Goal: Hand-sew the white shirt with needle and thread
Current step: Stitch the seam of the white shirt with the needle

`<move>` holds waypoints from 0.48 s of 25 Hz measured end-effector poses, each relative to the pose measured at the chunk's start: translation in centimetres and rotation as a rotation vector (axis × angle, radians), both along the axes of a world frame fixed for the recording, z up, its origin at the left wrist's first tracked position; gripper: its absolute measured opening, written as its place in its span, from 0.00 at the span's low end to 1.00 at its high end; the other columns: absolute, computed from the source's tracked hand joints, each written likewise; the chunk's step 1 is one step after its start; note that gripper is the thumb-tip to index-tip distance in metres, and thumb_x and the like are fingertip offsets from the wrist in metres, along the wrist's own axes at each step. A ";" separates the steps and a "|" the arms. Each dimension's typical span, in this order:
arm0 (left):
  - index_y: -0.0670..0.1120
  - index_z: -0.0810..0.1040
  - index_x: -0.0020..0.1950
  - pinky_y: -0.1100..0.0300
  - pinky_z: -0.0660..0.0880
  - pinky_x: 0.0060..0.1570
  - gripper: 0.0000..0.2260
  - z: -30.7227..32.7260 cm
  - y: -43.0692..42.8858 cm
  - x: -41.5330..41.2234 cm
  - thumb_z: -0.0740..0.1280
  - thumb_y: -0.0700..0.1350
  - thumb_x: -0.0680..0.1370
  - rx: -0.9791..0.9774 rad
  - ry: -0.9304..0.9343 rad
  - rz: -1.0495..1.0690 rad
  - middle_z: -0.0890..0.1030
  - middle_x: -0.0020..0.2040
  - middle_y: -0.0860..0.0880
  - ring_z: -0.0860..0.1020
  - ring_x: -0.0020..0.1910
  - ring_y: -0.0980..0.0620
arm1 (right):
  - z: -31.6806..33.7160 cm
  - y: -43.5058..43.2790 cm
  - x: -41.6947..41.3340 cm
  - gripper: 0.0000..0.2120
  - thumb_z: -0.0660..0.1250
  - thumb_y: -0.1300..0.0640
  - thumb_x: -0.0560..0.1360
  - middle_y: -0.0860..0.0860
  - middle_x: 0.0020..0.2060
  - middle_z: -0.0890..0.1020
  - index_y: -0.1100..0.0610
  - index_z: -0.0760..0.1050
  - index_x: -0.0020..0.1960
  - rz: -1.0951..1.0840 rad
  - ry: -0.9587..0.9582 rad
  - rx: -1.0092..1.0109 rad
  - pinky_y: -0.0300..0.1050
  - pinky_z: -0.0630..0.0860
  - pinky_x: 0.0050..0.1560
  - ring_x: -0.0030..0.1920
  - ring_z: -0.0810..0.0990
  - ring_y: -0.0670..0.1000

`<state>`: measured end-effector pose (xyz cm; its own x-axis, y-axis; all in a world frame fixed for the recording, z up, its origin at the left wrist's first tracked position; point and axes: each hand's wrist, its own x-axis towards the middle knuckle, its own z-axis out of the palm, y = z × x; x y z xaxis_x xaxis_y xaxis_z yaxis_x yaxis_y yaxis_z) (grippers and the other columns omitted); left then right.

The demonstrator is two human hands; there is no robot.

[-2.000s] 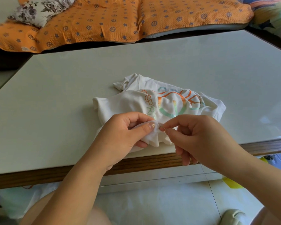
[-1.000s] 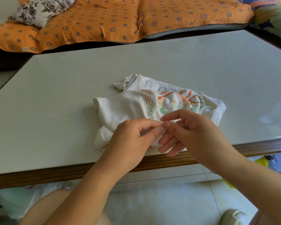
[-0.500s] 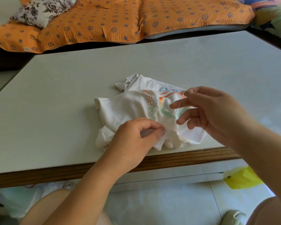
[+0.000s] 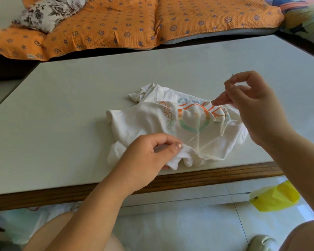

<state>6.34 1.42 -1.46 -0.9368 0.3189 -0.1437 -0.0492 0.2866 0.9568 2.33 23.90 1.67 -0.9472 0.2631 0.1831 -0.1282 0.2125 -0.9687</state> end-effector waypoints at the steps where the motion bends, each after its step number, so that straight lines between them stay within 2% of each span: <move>1: 0.52 0.85 0.46 0.68 0.76 0.38 0.06 0.0 0.0 0.0 0.68 0.44 0.78 0.008 -0.009 0.000 0.84 0.38 0.55 0.82 0.39 0.60 | -0.3 0.2 -0.2 0.05 0.63 0.56 0.80 0.49 0.35 0.84 0.48 0.72 0.47 -0.024 0.015 0.093 0.39 0.77 0.49 0.43 0.85 0.51; 2: 0.52 0.85 0.46 0.67 0.77 0.39 0.06 0.0 -0.1 -0.1 0.68 0.44 0.78 0.015 -0.016 0.001 0.84 0.38 0.55 0.82 0.39 0.59 | -0.5 0.5 -0.4 0.04 0.63 0.56 0.80 0.48 0.35 0.84 0.49 0.72 0.47 -0.051 0.027 0.173 0.37 0.74 0.46 0.43 0.85 0.49; 5: 0.54 0.85 0.44 0.66 0.77 0.39 0.08 0.1 -0.3 -0.2 0.68 0.44 0.78 0.031 -0.040 -0.006 0.84 0.38 0.55 0.82 0.39 0.59 | -1.0 1.4 -1.0 0.01 0.62 0.54 0.81 0.44 0.37 0.83 0.50 0.72 0.52 -0.126 0.043 0.338 0.38 0.72 0.43 0.43 0.83 0.47; 9: 0.55 0.85 0.43 0.64 0.78 0.41 0.08 0.2 -0.3 -0.2 0.68 0.46 0.78 0.029 -0.063 -0.019 0.85 0.39 0.53 0.82 0.41 0.58 | -1.2 2.2 -1.3 0.04 0.60 0.54 0.81 0.43 0.37 0.81 0.52 0.72 0.55 -0.174 0.001 0.395 0.36 0.70 0.40 0.43 0.82 0.47; 12: 0.55 0.85 0.43 0.64 0.78 0.41 0.08 0.2 -0.3 -0.3 0.68 0.45 0.78 0.024 -0.073 -0.021 0.85 0.40 0.53 0.83 0.41 0.57 | -0.8 1.1 -0.5 0.02 0.61 0.55 0.81 0.46 0.36 0.83 0.50 0.72 0.50 -0.119 -0.047 0.389 0.39 0.70 0.35 0.39 0.81 0.46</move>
